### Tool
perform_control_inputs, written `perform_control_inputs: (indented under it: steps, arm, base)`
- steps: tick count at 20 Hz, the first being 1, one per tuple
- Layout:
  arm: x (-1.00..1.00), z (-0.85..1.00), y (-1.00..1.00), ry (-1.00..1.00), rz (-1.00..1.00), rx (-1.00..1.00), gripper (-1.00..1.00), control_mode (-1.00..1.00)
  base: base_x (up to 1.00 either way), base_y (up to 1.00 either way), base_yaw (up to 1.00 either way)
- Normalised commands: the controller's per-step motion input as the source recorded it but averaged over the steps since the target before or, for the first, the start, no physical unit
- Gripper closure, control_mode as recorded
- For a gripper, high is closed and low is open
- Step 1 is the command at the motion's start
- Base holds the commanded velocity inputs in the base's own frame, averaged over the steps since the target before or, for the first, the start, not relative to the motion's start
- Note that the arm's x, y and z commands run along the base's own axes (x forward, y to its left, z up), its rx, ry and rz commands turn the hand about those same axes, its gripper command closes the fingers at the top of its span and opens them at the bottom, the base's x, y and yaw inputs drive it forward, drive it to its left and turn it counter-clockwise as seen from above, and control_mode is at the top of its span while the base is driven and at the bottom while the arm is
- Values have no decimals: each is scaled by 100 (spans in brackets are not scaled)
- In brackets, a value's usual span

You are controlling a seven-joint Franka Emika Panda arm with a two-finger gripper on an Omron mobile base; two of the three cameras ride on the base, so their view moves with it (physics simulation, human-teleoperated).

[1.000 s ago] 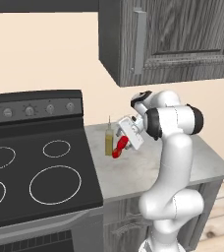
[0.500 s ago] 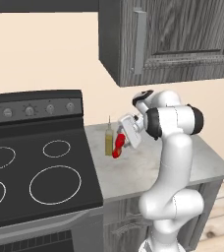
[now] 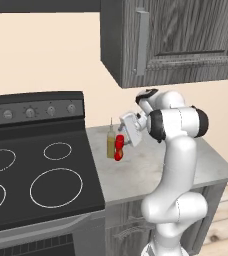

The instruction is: Take 2 condiments from the cabinet and move them on the counter near the stove.Make sure the condiments are lined up with each other, next to each other.

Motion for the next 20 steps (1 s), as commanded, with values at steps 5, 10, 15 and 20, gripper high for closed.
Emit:
perform_control_inputs:
  steps: [5, 10, 15, 20]
  arm:
    - [-12, 0, -7, -14, 0, 5, -100, -100]
    - [-50, 0, -30, -17, -2, 2, -100, -100]
    - [-54, 0, -41, -13, -4, 4, -100, -100]
    - [-56, 0, -42, -13, -4, 9, -100, -100]
  base:
    - [0, 0, 0]
    - [0, 0, 0]
    - [0, 0, 0]
    - [0, 0, 0]
